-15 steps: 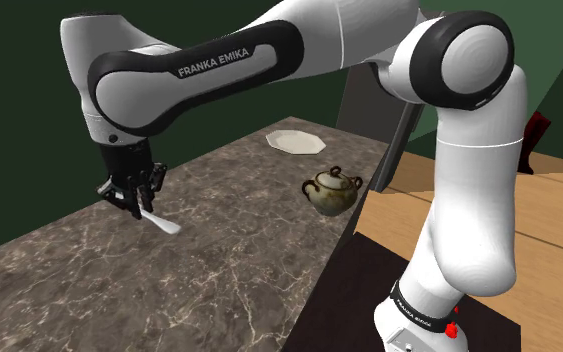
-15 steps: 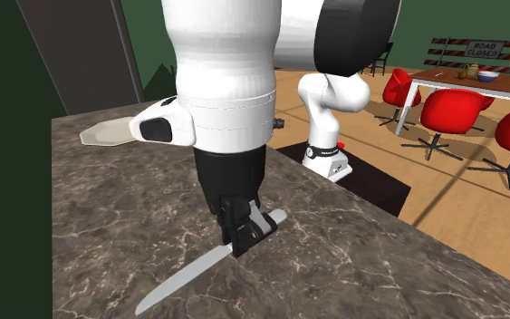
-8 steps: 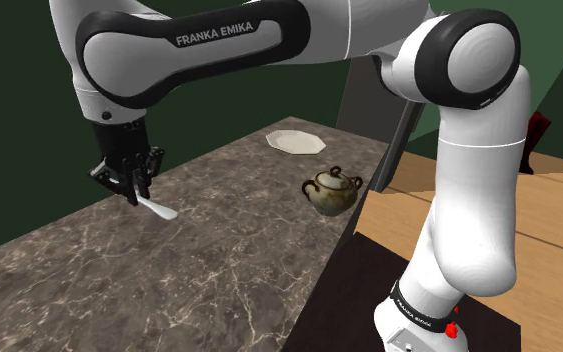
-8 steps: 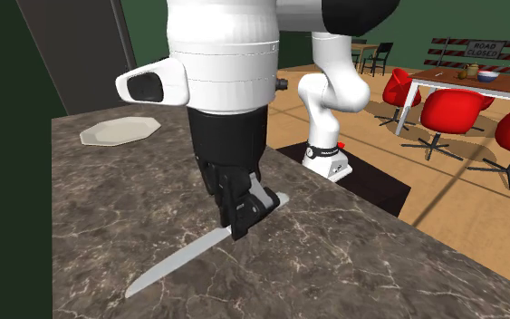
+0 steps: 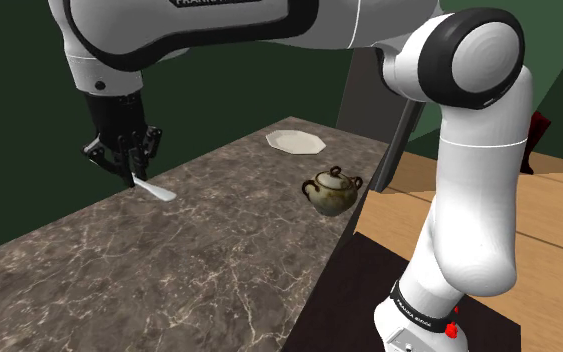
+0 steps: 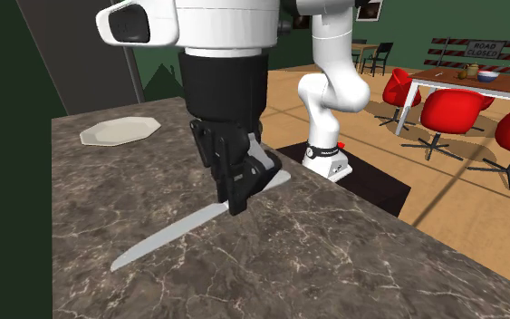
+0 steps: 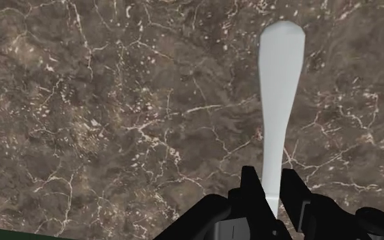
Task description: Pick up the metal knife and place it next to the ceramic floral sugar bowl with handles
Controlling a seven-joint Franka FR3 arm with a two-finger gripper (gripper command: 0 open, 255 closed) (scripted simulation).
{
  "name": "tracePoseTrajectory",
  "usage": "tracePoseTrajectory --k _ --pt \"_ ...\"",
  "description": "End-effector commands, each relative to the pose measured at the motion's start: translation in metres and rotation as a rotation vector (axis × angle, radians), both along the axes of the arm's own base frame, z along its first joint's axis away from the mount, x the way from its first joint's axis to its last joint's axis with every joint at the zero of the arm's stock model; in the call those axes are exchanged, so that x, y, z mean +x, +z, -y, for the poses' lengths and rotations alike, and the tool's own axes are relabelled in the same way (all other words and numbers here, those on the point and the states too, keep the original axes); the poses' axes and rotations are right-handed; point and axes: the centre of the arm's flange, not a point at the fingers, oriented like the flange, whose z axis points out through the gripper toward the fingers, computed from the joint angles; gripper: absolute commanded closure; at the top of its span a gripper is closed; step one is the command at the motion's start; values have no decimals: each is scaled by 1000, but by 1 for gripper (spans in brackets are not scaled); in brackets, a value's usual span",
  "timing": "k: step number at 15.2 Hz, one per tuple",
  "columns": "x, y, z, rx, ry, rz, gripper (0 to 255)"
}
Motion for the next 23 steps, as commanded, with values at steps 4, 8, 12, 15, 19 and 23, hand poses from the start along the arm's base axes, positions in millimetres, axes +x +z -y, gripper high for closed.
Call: tracePoseTrajectory --k 4,8,12,15,19,23 --pt "0 27 0 0 0 0 255" --pt "0 45 0 0 0 0 255" --pt "-33 45 41 0 0 0 255" --pt "-58 45 72 0 0 0 255" --pt "-91 45 114 0 0 0 255" --pt "-124 45 155 0 0 0 255"
